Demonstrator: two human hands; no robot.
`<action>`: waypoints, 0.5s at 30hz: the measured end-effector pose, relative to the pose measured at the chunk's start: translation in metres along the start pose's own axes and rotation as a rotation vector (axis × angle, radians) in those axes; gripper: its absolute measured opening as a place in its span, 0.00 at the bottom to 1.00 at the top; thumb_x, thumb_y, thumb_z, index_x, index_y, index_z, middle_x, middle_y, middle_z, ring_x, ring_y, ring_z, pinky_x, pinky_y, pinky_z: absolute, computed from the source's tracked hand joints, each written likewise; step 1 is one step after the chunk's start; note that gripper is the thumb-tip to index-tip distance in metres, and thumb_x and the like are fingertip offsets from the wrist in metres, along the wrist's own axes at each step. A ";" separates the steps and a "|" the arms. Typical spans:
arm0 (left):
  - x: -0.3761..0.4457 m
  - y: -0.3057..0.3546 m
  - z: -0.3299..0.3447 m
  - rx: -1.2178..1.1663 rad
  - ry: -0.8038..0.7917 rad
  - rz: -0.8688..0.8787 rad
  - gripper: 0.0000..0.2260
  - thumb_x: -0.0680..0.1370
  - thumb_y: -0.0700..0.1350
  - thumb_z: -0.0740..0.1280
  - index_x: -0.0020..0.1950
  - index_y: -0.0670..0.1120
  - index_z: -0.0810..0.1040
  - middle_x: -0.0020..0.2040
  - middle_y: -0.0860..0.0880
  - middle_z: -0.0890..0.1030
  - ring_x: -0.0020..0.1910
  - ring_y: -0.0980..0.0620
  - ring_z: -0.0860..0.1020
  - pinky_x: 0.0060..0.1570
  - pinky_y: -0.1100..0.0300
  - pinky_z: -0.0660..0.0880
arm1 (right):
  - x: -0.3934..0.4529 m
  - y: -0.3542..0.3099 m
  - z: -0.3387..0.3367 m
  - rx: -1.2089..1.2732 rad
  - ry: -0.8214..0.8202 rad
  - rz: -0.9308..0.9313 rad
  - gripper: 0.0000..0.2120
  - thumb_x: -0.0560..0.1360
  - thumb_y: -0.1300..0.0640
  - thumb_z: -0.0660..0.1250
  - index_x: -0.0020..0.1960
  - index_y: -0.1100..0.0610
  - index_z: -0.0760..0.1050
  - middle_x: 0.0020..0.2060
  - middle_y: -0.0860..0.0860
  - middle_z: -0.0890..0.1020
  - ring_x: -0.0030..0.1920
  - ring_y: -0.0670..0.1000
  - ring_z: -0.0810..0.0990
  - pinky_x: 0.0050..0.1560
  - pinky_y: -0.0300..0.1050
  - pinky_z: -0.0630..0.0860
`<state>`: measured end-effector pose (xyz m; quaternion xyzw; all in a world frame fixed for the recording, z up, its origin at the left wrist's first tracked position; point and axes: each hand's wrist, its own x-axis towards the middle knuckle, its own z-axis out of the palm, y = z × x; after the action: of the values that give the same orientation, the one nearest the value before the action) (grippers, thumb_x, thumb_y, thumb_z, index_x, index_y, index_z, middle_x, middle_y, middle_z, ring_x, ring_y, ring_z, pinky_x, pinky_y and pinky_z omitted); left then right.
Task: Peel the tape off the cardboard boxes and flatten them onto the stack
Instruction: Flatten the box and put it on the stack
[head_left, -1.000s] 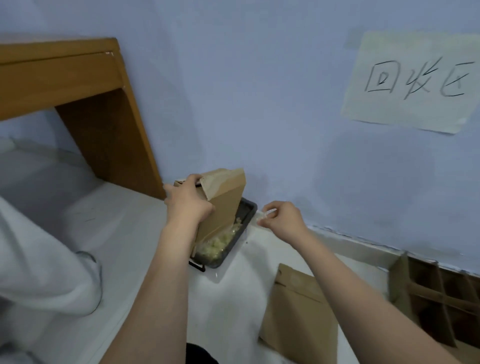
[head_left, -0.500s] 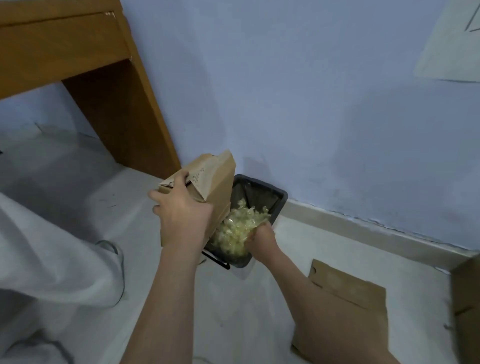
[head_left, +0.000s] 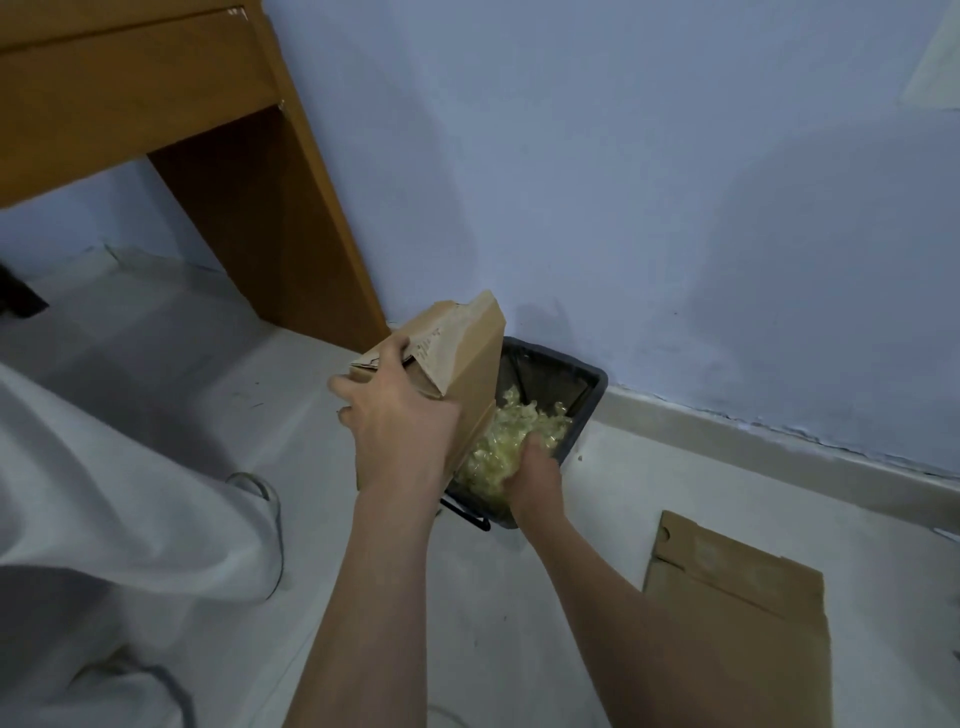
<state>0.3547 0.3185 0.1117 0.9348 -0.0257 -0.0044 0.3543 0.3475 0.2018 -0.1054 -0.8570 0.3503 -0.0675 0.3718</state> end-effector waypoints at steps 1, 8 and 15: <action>0.000 0.000 0.000 -0.001 -0.001 0.000 0.34 0.73 0.40 0.73 0.76 0.58 0.66 0.69 0.40 0.61 0.62 0.35 0.71 0.57 0.50 0.71 | -0.003 0.000 0.003 -0.022 0.007 0.003 0.08 0.76 0.69 0.60 0.48 0.57 0.68 0.40 0.53 0.72 0.41 0.54 0.73 0.32 0.42 0.64; 0.002 -0.002 0.002 0.005 -0.012 -0.002 0.35 0.72 0.41 0.74 0.76 0.59 0.66 0.69 0.40 0.61 0.61 0.36 0.72 0.52 0.53 0.69 | -0.004 0.006 0.016 -0.151 -0.003 0.021 0.09 0.76 0.67 0.63 0.48 0.62 0.82 0.55 0.57 0.76 0.52 0.58 0.76 0.55 0.50 0.74; 0.003 0.000 0.003 0.008 -0.035 -0.011 0.36 0.72 0.41 0.75 0.76 0.59 0.66 0.70 0.40 0.61 0.63 0.35 0.72 0.58 0.48 0.73 | 0.006 -0.002 -0.005 -0.030 -0.185 0.236 0.07 0.78 0.57 0.61 0.41 0.56 0.70 0.39 0.51 0.74 0.46 0.56 0.72 0.59 0.51 0.65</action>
<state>0.3572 0.3160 0.1093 0.9362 -0.0265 -0.0227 0.3498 0.3511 0.1955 -0.1012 -0.8179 0.4137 0.0610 0.3952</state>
